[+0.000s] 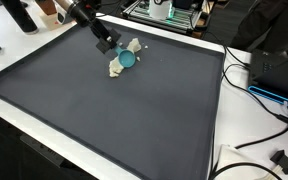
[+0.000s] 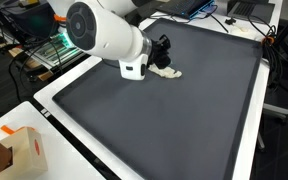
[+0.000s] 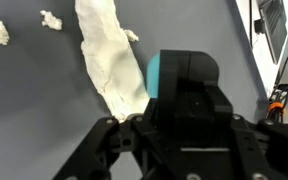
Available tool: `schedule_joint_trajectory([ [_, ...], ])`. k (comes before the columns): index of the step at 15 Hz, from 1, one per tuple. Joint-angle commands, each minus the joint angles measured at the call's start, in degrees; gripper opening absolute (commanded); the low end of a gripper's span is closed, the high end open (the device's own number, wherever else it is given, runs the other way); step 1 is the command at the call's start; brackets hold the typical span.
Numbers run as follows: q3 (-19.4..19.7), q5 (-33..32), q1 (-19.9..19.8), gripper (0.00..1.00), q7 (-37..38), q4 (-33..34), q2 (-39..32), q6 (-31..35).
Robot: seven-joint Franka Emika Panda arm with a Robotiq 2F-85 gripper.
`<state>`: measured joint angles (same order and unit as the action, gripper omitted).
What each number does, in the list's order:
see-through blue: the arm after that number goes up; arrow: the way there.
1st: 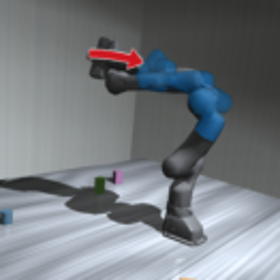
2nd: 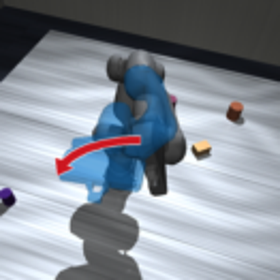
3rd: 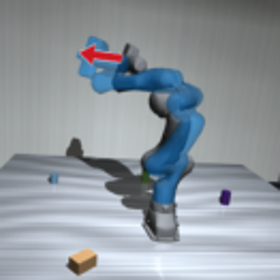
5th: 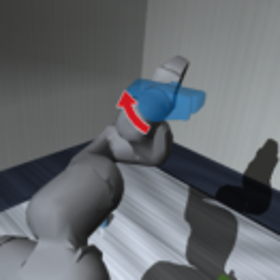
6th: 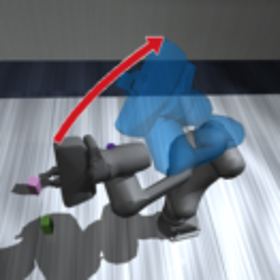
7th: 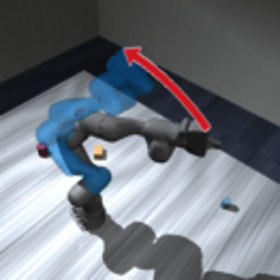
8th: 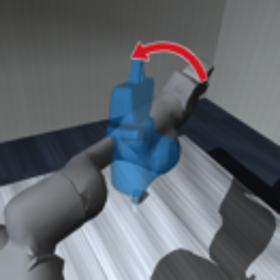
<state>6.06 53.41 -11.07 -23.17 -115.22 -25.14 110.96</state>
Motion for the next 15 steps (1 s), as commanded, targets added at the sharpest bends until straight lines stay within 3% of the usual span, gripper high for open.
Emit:
schedule_joint_trajectory([
  [1, -0.5, 2.3, -0.5, 0.25, 5.0, 1.0, -0.8, -0.2],
  [15, 0.4, 3.1, 1.0, 0.25, 20.9, 0.0, 1.4, 2.6],
])
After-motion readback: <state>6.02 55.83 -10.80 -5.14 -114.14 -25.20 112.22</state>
